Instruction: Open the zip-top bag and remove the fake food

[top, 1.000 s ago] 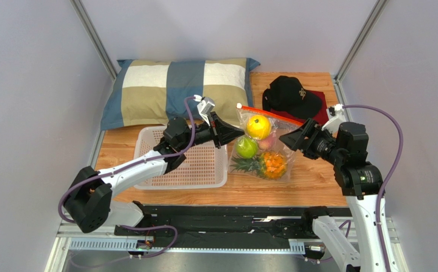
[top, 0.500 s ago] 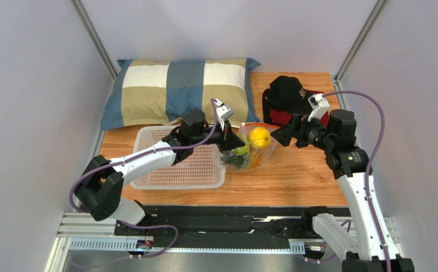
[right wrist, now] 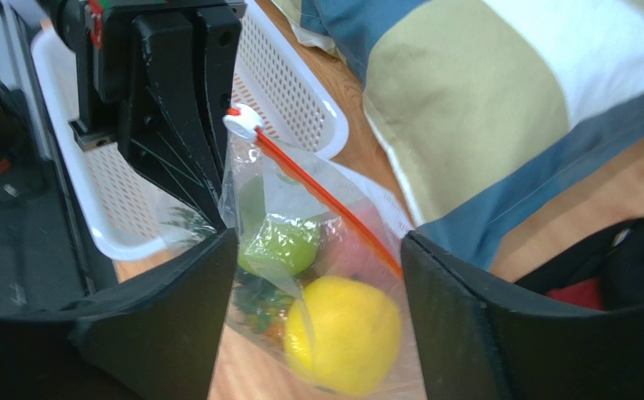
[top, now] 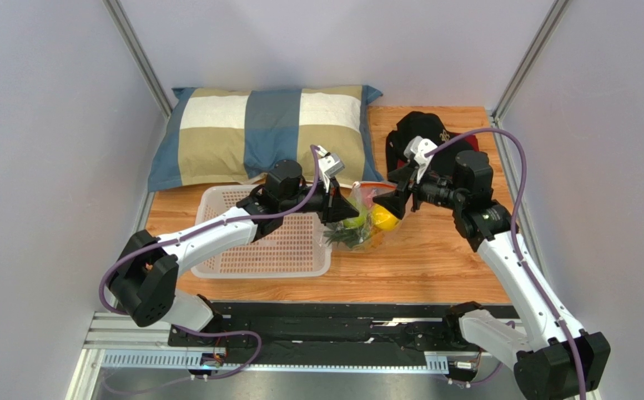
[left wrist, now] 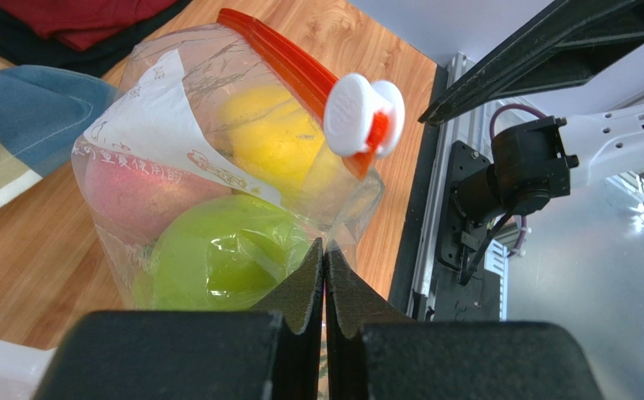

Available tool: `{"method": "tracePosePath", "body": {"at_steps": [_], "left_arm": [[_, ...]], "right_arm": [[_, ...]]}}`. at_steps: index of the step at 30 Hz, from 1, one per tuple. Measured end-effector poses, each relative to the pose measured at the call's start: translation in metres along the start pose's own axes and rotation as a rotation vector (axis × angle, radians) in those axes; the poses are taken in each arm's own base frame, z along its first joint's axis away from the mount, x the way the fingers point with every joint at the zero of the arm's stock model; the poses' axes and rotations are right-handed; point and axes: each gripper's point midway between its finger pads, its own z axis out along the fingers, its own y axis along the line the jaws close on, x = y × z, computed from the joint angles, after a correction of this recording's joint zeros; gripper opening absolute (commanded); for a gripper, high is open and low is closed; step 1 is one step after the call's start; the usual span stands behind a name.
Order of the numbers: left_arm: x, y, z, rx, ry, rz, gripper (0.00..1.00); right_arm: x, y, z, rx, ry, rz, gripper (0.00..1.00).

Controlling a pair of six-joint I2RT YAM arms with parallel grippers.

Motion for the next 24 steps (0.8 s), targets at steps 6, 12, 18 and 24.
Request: {"method": "tracePosePath", "body": {"at_steps": [6, 12, 18, 24], "left_arm": [[0.0, -0.003, 0.0, 0.002, 0.007, -0.002, 0.0], [0.003, -0.01, 0.001, 0.014, 0.023, -0.005, 0.0], [0.002, -0.013, 0.002, 0.014, 0.025, -0.003, 0.0], [0.001, -0.015, 0.001, 0.013, 0.025, 0.001, 0.0]], "right_arm": [[-0.019, -0.007, 0.015, -0.086, -0.01, -0.261, 0.6], [-0.014, -0.001, 0.026, -0.187, 0.004, -0.363, 0.6], [-0.02, 0.009, 0.038, -0.264, 0.009, -0.417, 0.53], [-0.019, 0.023, 0.036, -0.313, 0.018, -0.441, 0.52]]}}
